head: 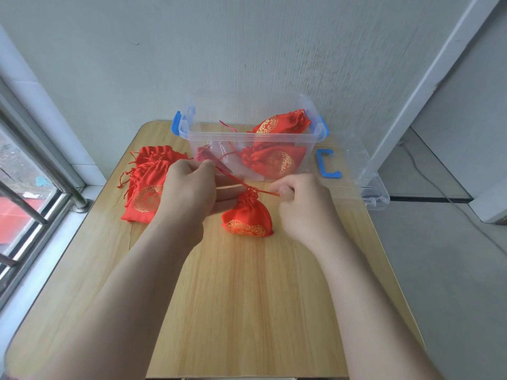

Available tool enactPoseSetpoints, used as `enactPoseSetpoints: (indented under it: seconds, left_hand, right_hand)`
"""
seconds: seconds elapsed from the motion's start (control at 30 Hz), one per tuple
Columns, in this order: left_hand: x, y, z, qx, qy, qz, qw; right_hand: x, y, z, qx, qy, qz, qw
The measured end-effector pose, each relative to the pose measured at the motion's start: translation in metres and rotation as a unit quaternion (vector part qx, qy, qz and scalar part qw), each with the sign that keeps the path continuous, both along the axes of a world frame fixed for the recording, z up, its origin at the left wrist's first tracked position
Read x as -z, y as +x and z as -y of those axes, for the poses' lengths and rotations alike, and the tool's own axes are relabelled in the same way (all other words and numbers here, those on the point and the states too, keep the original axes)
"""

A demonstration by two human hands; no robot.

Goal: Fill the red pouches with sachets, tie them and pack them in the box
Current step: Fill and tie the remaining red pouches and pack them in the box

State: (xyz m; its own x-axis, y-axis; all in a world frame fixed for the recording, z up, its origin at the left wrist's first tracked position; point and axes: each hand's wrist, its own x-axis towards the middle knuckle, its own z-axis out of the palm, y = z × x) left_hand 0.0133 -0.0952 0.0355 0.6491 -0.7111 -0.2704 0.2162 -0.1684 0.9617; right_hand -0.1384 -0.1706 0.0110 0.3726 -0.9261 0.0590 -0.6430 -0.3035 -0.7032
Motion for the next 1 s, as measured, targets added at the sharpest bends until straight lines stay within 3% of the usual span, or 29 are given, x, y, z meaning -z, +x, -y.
enactPoseSetpoints:
  seconds: [0.23,0.5,0.67,0.8,1.0]
  left_hand:
    - [0.004,0.007,-0.004,0.044,0.069,-0.001,0.997]
    - [0.008,0.005,-0.004,0.131,0.123,0.049,0.982]
    - [0.008,0.003,-0.005,0.132,0.133,0.063,0.980]
    - [0.012,0.003,0.000,0.076,0.127,0.052,0.988]
    - [0.020,0.002,0.003,0.083,0.125,0.144,0.978]
  right_hand:
    - [0.000,0.002,-0.011,-0.049,0.067,-0.138,0.987]
    - [-0.010,0.005,-0.013,-0.119,0.198,-0.097,0.968]
    - [-0.005,0.005,-0.013,-0.156,0.173,-0.162,0.959]
    - [-0.002,0.002,-0.012,-0.140,0.145,-0.180,0.963]
    - [-0.001,0.002,-0.012,-0.100,0.134,-0.183,0.969]
